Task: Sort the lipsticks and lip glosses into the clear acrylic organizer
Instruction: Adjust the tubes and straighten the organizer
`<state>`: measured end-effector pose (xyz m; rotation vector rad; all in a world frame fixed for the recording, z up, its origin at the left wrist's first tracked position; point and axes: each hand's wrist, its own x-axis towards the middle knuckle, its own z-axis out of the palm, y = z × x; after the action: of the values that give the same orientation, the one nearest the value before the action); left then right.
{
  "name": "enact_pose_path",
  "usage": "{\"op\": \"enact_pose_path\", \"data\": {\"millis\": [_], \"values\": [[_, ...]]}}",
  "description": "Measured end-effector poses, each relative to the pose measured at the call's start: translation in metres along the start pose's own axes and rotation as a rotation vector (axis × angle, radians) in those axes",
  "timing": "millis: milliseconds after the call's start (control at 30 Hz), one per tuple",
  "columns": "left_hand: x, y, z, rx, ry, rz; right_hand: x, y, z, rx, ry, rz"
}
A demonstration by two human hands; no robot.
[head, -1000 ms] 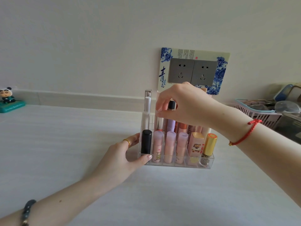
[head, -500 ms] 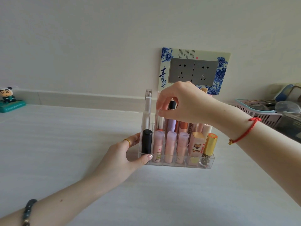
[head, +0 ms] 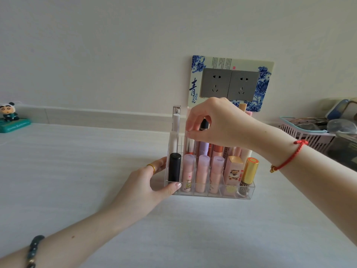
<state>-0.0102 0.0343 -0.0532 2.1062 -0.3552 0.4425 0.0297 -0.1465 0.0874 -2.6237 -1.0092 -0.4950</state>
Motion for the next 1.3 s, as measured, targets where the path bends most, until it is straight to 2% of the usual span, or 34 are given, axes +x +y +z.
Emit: {"op": "enact_pose_path", "data": {"millis": [400, 567, 800, 1000, 1133, 1300], "values": [[0.0, 0.001, -0.001, -0.014, -0.022, -0.016, -0.002, 0.005, -0.003, 0.026, 0.012, -0.018], [-0.001, 0.003, -0.001, 0.001, -0.014, -0.001, -0.009, 0.009, -0.021, 0.038, 0.08, -0.005], [-0.001, 0.003, 0.0, 0.006, 0.001, -0.013, -0.044, 0.031, -0.043, 0.032, 0.302, 0.087], [0.001, 0.0, 0.002, 0.014, 0.009, -0.021, -0.087, 0.064, -0.015, 0.148, 0.544, 0.249], [0.001, -0.004, 0.002, 0.012, 0.004, -0.022, -0.115, 0.082, 0.014, 0.243, 0.471, 0.365], [0.0, 0.003, 0.001, -0.014, 0.012, -0.037, -0.14, 0.08, 0.044, 0.499, 0.292, 0.376]]}}
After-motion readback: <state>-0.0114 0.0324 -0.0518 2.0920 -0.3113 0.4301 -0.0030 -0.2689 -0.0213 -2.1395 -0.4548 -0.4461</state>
